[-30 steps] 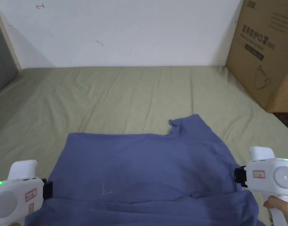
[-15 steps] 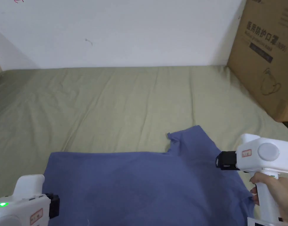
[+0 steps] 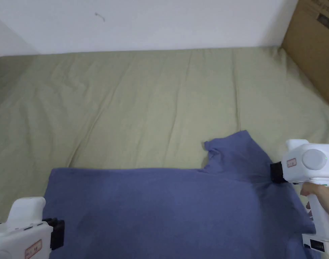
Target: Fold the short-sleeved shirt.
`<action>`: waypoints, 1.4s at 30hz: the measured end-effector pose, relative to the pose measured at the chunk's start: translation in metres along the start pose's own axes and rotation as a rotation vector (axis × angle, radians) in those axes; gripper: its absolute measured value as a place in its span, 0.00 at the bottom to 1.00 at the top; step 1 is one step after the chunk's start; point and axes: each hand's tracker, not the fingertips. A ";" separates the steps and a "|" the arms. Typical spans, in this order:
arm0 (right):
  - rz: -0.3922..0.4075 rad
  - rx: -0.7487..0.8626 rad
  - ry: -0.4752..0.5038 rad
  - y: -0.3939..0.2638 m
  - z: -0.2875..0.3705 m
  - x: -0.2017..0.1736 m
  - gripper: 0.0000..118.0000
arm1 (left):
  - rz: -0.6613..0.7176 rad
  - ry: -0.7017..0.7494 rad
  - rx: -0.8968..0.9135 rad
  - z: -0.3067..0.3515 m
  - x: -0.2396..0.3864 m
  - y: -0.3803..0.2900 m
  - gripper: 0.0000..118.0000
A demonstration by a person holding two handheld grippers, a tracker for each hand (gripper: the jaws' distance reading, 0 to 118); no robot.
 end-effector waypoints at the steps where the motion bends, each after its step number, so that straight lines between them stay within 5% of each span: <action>1: -0.006 0.005 0.009 0.001 0.003 -0.001 0.00 | 0.000 0.007 0.000 -0.001 0.000 0.000 0.00; 10: -0.042 0.013 0.069 0.006 0.013 0.002 0.00 | 0.048 0.018 0.018 -0.013 -0.025 0.028 0.02; 11: -0.038 0.016 0.065 0.008 0.013 0.001 0.00 | 0.053 0.023 0.016 -0.019 -0.029 0.037 0.15; 13: -0.030 0.019 0.065 0.008 0.013 0.001 0.00 | 0.060 0.023 0.024 -0.031 -0.037 0.058 0.75; 15: -0.026 0.018 0.070 0.007 0.012 0.000 0.00 | 0.045 0.034 0.037 -0.046 -0.042 0.082 0.91; 23: -0.044 0.012 0.082 0.005 0.007 0.002 0.00 | 0.121 0.049 -0.062 -0.117 -0.054 0.136 0.87; 24: -0.045 0.010 0.081 0.005 0.006 0.002 0.00 | 0.116 0.033 -0.105 -0.125 -0.052 0.133 0.78; 25: -0.047 0.009 0.086 0.005 0.006 0.002 0.00 | 0.104 0.023 -0.127 -0.133 -0.049 0.129 0.51; 27: -0.063 0.009 0.100 0.005 0.007 0.003 0.00 | 0.068 0.066 -0.070 -0.123 -0.043 0.125 0.47; 29: -0.066 0.015 0.106 0.005 0.012 0.002 0.00 | 0.062 0.062 -0.037 -0.113 -0.044 0.130 0.02; 42: -0.058 0.135 0.157 -0.031 0.126 0.012 0.00 | -0.024 0.033 0.088 0.026 -0.035 0.092 0.02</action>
